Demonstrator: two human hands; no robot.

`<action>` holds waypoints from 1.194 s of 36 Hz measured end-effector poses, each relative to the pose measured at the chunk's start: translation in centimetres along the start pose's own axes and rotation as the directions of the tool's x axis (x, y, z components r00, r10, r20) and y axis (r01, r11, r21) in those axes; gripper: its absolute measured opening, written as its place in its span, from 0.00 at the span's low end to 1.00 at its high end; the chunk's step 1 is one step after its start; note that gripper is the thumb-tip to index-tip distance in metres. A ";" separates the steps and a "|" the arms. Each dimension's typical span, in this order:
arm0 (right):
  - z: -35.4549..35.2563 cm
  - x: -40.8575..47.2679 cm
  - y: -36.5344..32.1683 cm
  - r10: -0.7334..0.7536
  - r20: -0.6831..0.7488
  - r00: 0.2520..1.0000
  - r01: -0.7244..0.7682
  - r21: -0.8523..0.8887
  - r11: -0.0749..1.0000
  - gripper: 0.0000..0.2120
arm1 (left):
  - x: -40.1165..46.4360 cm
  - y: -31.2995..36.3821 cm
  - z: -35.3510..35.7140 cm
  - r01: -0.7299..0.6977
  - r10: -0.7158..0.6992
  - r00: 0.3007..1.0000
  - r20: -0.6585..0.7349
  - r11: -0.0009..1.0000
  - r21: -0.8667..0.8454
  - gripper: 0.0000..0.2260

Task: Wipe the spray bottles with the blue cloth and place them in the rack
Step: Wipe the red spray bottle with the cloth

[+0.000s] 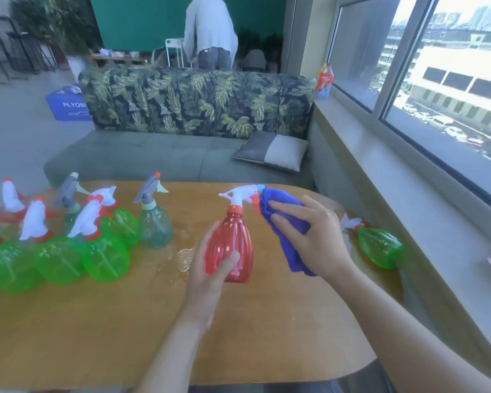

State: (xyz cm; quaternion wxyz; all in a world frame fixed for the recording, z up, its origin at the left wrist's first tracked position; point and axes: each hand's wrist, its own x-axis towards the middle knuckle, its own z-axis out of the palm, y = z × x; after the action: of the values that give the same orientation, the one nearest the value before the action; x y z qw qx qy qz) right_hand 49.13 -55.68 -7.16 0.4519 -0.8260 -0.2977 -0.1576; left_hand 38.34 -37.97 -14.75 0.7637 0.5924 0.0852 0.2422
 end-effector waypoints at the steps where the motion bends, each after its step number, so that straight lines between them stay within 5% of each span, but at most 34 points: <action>1: -0.5 0.2 -1.2 -0.032 0.018 0.999 0.031 0.043 0.999 0.11 | 0.7 1.3 0.5 -0.031 0.031 1.000 0.003 1.000 -0.005 0.32; 9: -5.0 3.8 -8.8 -0.140 0.002 0.990 0.135 0.245 0.960 0.11 | 5.0 12.7 4.7 -0.203 0.205 0.974 0.096 0.979 -0.034 0.37; 17: -10.1 7.6 -16.1 -0.036 -0.121 0.992 0.095 0.526 0.845 0.09 | 3.3 23.0 6.7 -0.388 0.356 0.887 0.296 0.920 0.059 0.34; 28: -15.5 8.7 -25.2 -0.027 -0.087 0.996 0.082 0.725 0.684 0.08 | 0.9 32.7 6.6 -0.645 0.535 0.748 0.394 0.725 0.241 0.51; 35: -18.3 8.0 -29.8 -0.170 -0.168 0.971 0.238 0.639 0.732 0.08 | -0.5 37.9 7.5 -0.747 0.680 0.661 0.317 0.556 0.365 0.42; 39: -20.0 7.5 -31.3 -0.430 -0.440 0.788 0.549 0.188 0.814 0.11 | -1.4 40.4 7.8 -0.780 0.734 0.607 0.304 0.478 0.403 0.42; 43: -20.8 6.2 -32.2 -0.646 -0.453 0.614 0.675 -0.122 0.728 0.10 | -2.1 42.2 8.1 -0.801 0.768 0.575 0.281 0.459 0.384 0.41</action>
State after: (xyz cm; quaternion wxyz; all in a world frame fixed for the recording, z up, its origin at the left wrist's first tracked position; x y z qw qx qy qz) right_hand 33.69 -57.63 28.47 0.4443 -0.5807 -0.4676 -0.4967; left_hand 28.48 -38.29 27.17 0.3993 0.7386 -0.1664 0.5170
